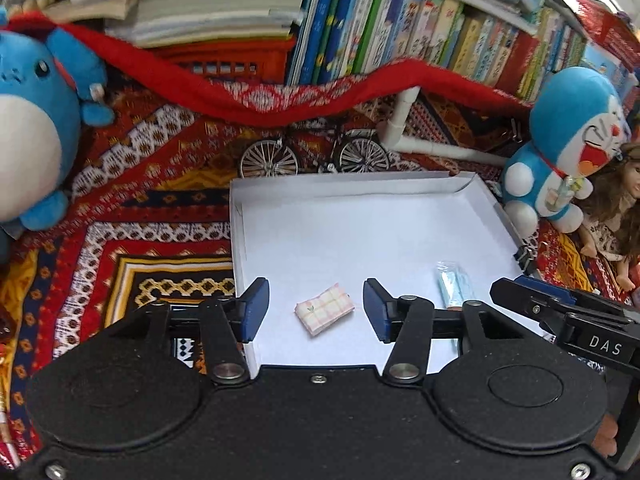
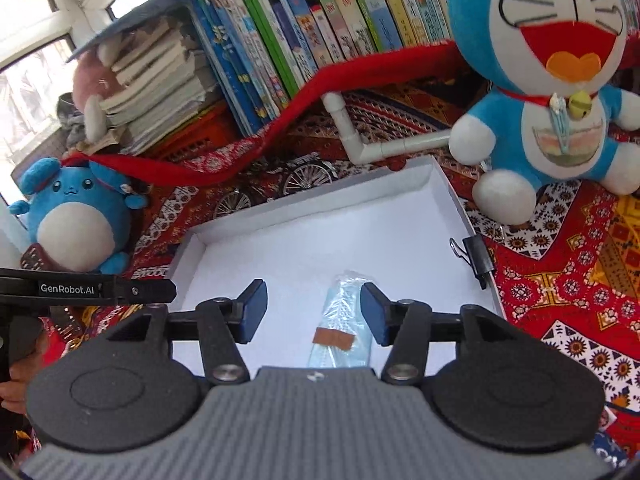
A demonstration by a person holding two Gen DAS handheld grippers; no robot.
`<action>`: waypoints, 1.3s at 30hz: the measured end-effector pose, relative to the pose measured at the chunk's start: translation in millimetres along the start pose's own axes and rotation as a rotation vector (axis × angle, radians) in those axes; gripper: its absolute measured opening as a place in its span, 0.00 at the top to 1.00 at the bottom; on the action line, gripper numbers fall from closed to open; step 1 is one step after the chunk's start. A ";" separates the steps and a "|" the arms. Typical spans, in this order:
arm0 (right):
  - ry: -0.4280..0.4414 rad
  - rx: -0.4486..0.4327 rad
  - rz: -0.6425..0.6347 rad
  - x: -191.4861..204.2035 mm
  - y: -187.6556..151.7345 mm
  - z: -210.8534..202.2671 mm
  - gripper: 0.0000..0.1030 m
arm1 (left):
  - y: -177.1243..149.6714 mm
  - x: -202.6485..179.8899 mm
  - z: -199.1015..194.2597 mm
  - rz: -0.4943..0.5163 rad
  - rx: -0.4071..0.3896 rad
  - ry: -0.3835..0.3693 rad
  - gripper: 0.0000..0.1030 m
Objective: Organize soft objects
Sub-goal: 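Withdraw both open tools from the tray back toward the pile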
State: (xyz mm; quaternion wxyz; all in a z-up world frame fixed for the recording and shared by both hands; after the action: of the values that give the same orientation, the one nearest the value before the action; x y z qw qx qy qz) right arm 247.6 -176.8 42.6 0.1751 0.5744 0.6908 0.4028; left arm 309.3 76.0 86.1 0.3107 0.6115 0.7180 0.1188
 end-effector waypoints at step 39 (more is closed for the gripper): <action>-0.030 -0.259 -0.412 77.2 -105.0 -127.9 0.00 | -191.5 2.1 -136.9 0.016 -0.350 -0.150 0.16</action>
State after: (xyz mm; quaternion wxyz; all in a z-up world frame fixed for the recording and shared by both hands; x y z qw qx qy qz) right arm 67.5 -151.7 58.7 0.3363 0.4000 0.7332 0.4352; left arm 74.2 63.8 86.7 0.4640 0.5608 0.6564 0.1986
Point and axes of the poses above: each gripper's, at about its wrist camera, not at the fingertips, and z roughly the way its jaws point, x to its left, y to its top, the point moved 1 cm from there along z, roughly the way its jaws point, and after that the axes turned 14 degrees about -z, right-handed, at the moved point
